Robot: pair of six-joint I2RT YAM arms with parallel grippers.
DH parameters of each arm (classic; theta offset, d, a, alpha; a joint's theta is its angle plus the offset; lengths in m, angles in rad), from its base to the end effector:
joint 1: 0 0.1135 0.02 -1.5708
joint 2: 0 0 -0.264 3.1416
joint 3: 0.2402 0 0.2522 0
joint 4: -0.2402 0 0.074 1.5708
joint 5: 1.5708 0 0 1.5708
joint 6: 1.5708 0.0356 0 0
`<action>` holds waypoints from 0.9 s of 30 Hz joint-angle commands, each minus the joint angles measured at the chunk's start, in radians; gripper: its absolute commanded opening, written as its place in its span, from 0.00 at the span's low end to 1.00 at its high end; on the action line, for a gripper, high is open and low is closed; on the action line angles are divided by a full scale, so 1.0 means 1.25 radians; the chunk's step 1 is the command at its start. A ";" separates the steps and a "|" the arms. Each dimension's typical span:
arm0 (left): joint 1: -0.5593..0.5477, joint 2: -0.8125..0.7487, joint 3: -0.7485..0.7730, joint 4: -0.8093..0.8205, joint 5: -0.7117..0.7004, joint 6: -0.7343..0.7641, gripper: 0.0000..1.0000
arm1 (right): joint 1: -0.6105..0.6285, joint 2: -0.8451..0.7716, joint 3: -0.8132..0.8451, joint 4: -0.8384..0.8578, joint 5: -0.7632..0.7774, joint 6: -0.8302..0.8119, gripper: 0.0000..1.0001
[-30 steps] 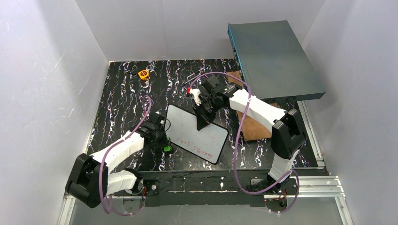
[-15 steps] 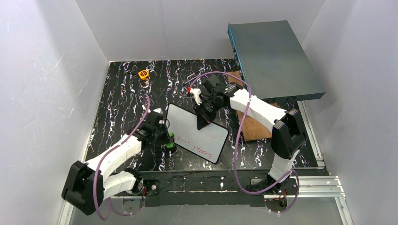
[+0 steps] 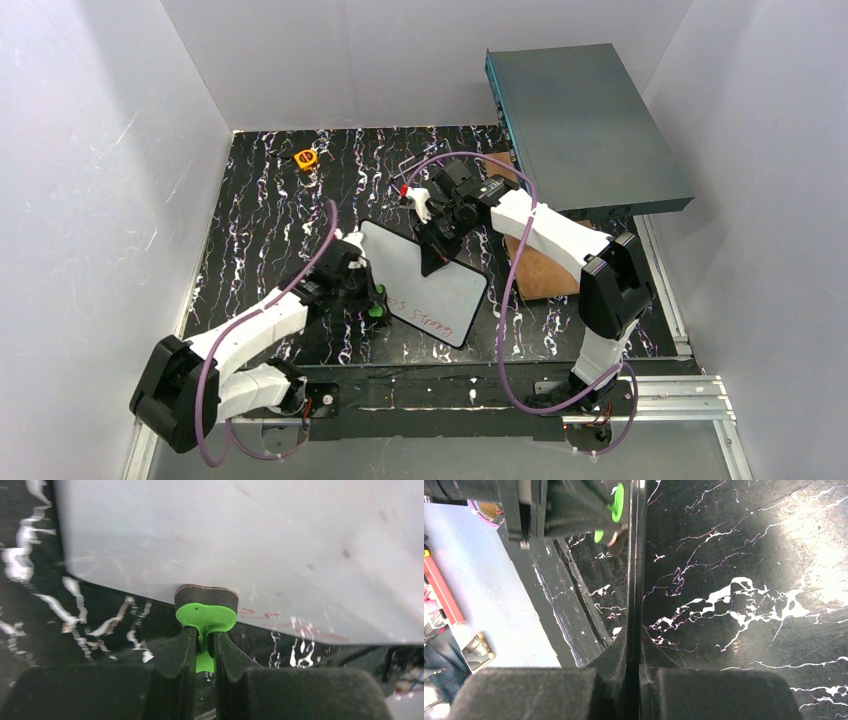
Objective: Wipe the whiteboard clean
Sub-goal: Erase the center of the board with the whiteboard.
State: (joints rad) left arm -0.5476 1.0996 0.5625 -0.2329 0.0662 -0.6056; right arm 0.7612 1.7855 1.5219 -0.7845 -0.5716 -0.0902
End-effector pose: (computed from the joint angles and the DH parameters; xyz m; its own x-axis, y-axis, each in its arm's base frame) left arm 0.1866 -0.1165 0.1987 -0.8075 -0.1729 -0.5640 0.1221 0.8864 -0.4465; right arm 0.2620 0.2762 0.2755 -0.5549 -0.6333 -0.5394 -0.8290 0.3671 0.4219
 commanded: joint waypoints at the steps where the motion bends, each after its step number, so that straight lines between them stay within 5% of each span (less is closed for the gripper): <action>1: -0.103 0.033 -0.022 0.100 0.026 0.032 0.00 | 0.021 -0.028 -0.003 -0.003 -0.082 -0.017 0.01; 8: -0.063 -0.014 -0.059 0.045 -0.109 -0.007 0.00 | 0.020 -0.028 -0.003 -0.002 -0.082 -0.017 0.01; 15: 0.097 0.005 -0.025 0.038 -0.053 0.015 0.00 | 0.021 -0.032 -0.005 0.000 -0.077 -0.017 0.01; 21: 0.087 0.047 -0.018 0.098 0.087 0.043 0.00 | 0.020 -0.036 -0.008 -0.001 -0.072 -0.020 0.01; 27: -0.042 0.027 -0.058 0.107 0.060 0.014 0.00 | 0.021 -0.025 0.001 -0.006 -0.081 -0.020 0.01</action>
State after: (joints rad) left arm -0.4957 1.1481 0.5182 -0.1741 0.1127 -0.5697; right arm 0.7589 1.7794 1.5219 -0.7788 -0.5533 -0.0818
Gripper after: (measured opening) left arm 0.091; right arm 0.094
